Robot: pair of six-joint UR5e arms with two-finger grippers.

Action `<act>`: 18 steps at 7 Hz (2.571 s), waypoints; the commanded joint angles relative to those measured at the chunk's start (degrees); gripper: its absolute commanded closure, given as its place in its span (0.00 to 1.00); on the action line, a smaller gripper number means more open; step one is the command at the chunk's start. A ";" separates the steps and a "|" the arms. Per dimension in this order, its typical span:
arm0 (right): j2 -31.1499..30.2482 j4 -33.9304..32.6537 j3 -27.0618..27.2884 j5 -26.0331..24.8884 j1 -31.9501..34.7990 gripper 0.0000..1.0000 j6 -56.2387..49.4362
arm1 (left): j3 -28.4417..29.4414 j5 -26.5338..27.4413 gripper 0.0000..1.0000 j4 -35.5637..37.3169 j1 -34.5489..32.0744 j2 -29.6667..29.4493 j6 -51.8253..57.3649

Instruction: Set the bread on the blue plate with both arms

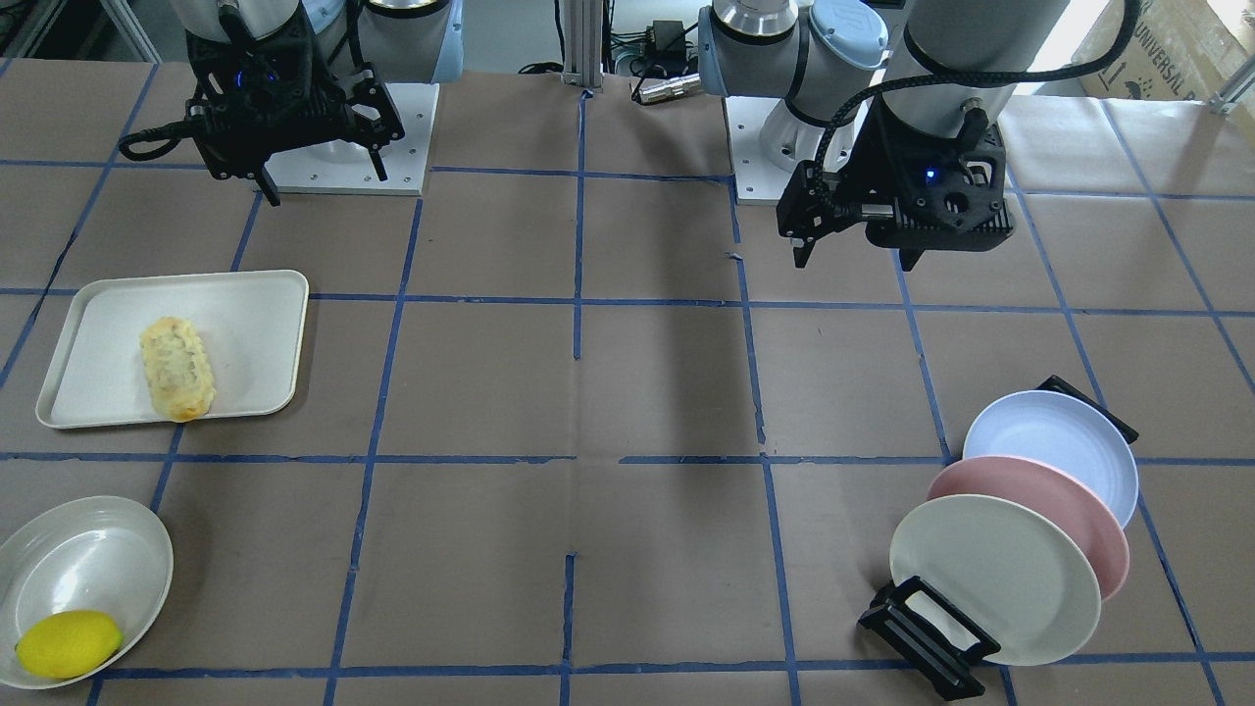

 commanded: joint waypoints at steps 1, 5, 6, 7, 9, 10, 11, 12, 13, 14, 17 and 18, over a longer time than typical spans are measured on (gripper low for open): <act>0.14 0.20 0.18 0.09 0.00 0.00 0.00 | 0.56 -0.05 0.00 0.00 0.39 -0.20 0.38; -0.03 -0.42 1.50 0.18 0.00 0.00 -0.09 | 0.83 -0.14 0.00 0.00 17.13 -0.82 23.77; -0.03 -0.42 1.50 0.18 0.00 0.00 -0.09 | 0.92 -0.14 0.00 0.09 22.23 -2.04 31.24; -0.03 -0.42 1.50 0.18 0.00 0.00 -0.09 | 1.18 -0.14 0.00 0.61 27.24 -4.40 36.54; 0.06 -0.42 1.50 0.18 0.00 0.00 -0.18 | 1.79 -2.06 0.00 4.12 35.08 -10.72 44.56; 0.06 -0.42 1.50 0.18 0.00 0.00 -0.18 | 1.97 -3.64 0.00 7.26 37.55 -14.93 47.46; 0.06 -0.51 1.50 0.18 -0.09 0.00 -0.35 | 2.06 -3.66 0.00 10.95 38.62 -19.32 48.19; 0.06 -0.51 1.50 0.18 -0.26 0.00 -0.53 | 2.58 -3.39 0.00 13.86 38.63 -22.15 48.11; 0.06 -0.42 1.50 0.18 -0.26 0.00 -0.44 | 4.15 -3.30 0.00 14.50 38.63 -24.53 48.19; 0.06 -0.42 1.50 0.09 -0.26 0.00 -0.44 | 5.91 -3.48 0.00 14.50 38.71 -27.68 48.28; 0.14 -0.42 1.22 0.09 -0.26 0.00 -0.52 | 9.62 -5.66 0.01 13.45 40.03 -34.29 47.93; 0.58 -0.77 1.84 0.01 -0.96 0.00 -0.88 | 9.62 -5.85 0.02 12.49 40.03 -35.35 47.49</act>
